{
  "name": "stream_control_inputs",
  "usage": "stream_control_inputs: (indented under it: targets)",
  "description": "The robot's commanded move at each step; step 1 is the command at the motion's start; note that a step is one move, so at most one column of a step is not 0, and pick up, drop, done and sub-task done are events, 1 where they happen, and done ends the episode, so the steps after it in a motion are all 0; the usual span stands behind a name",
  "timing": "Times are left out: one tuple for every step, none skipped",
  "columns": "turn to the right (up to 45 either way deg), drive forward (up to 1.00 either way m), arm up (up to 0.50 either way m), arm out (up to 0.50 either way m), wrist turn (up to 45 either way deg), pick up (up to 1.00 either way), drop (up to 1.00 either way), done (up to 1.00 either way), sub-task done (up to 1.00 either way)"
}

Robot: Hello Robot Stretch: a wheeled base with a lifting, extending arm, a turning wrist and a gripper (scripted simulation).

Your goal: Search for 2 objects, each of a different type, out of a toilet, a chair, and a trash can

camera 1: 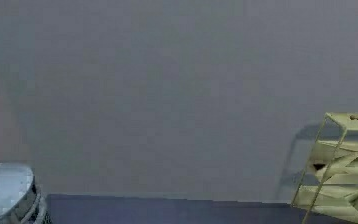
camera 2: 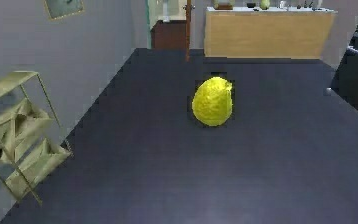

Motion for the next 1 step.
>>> stream_control_inputs:
  targets:
    - [45.0,0.00,0.00,0.00,0.0,0.00,0.00,0.00,0.00]
